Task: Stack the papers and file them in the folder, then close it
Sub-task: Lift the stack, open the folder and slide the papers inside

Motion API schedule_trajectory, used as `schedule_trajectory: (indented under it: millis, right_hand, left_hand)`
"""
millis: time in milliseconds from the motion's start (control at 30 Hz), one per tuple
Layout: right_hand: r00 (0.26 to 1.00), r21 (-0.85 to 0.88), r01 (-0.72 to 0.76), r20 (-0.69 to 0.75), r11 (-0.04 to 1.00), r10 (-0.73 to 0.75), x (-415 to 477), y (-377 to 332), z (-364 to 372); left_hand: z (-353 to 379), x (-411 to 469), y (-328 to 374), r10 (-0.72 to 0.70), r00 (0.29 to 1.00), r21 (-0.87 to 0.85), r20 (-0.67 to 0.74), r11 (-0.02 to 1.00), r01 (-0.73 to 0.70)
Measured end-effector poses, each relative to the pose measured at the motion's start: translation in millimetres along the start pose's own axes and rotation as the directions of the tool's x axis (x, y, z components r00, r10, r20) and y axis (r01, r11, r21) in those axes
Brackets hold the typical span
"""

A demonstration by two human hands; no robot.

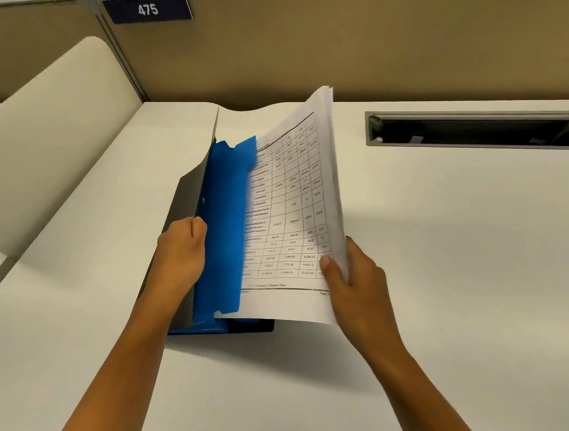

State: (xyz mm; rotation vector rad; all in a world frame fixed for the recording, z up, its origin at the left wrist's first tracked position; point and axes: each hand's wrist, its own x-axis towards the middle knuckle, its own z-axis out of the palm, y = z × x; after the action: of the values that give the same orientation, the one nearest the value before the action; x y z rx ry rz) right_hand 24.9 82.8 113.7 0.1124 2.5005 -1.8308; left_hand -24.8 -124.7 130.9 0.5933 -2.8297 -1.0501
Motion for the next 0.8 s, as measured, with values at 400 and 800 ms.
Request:
schedule_trajectory:
  millis: [400,800]
  right_hand:
    - [0.979,-0.031,-0.046,0.199,0.998,0.051,21.1,-13.4,55.6]
    - [0.951,-0.171,-0.059,0.289,0.983,0.108,24.9,-16.5,67.5]
  left_hand:
    - [2.0,-13.6,15.1,0.008,1.0,-0.012,0.007,1.0,-0.008]
    - [-2.3,-18.0,15.2,-0.016,1.0,-0.015,0.001,1.0,0.016]
